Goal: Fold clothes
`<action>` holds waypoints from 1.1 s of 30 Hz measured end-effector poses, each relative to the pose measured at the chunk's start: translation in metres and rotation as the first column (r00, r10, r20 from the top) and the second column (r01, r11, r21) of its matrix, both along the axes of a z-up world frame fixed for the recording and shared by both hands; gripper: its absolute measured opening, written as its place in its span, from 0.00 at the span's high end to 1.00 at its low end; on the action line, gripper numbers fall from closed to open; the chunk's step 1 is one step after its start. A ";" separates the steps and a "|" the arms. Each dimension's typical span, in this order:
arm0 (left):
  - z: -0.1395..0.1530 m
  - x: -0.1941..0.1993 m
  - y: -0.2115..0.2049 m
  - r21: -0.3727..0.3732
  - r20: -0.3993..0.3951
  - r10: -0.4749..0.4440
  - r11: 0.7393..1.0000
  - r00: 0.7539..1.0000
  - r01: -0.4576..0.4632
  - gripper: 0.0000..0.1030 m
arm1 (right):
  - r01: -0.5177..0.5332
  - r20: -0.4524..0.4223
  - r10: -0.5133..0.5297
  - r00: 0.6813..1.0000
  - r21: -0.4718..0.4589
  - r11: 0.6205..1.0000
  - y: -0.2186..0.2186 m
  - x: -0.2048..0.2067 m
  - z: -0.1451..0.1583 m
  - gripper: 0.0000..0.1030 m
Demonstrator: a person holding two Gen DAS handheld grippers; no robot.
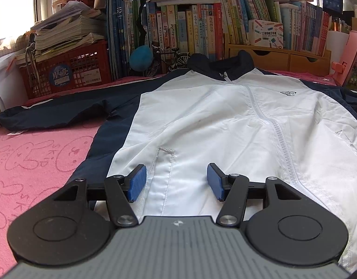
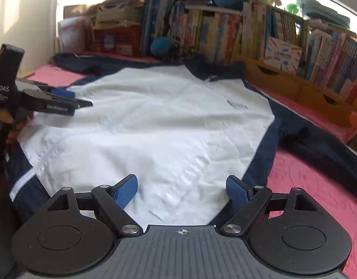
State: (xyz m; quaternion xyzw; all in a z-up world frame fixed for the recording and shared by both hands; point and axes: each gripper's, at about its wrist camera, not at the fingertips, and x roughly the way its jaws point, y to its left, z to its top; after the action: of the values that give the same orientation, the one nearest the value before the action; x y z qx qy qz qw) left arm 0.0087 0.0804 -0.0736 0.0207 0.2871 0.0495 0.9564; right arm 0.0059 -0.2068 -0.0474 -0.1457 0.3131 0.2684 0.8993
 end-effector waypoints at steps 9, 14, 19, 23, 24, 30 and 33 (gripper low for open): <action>0.000 0.000 0.002 -0.025 -0.003 -0.001 1.000 1.000 0.001 0.45 | 0.351 -0.173 -0.351 0.920 -0.028 0.936 -0.090 0.015 -0.009 0.06; 0.002 -0.008 0.002 -0.026 -0.012 -0.038 0.999 0.999 0.037 0.37 | 0.482 -0.136 -0.482 0.865 -0.036 0.875 -0.114 0.007 0.003 0.11; 0.003 -0.036 -0.004 -0.010 -0.017 -0.068 0.998 0.998 0.068 0.35 | 0.372 -0.058 -0.368 0.928 0.072 0.926 -0.093 -0.023 0.027 0.11; 0.005 -0.056 -0.004 -0.008 -0.017 -0.058 0.998 0.998 0.058 0.35 | 0.181 -0.031 -0.178 0.984 0.120 0.976 -0.045 -0.042 0.035 0.11; 0.005 -0.059 -0.003 -0.005 -0.018 -0.054 0.999 0.998 0.054 0.32 | 0.134 -0.036 -0.130 0.991 0.127 0.983 -0.032 -0.045 0.034 0.11; 0.007 -0.061 0.000 0.001 -0.054 -0.032 0.999 0.998 0.032 0.28 | 0.012 -0.070 -0.011 0.997 0.016 1.000 0.023 -0.055 0.006 0.12; 0.009 -0.057 0.000 -0.002 -0.078 -0.016 1.000 0.997 0.016 0.26 | 0.073 -0.060 -0.072 0.996 0.007 0.997 0.009 -0.053 0.002 0.08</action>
State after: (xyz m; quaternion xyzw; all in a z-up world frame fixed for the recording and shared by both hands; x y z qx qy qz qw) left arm -0.0487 0.0801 -0.0646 0.0245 0.3240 0.0408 0.9449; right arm -0.0476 -0.1978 -0.0458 -0.1219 0.3435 0.2413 0.8994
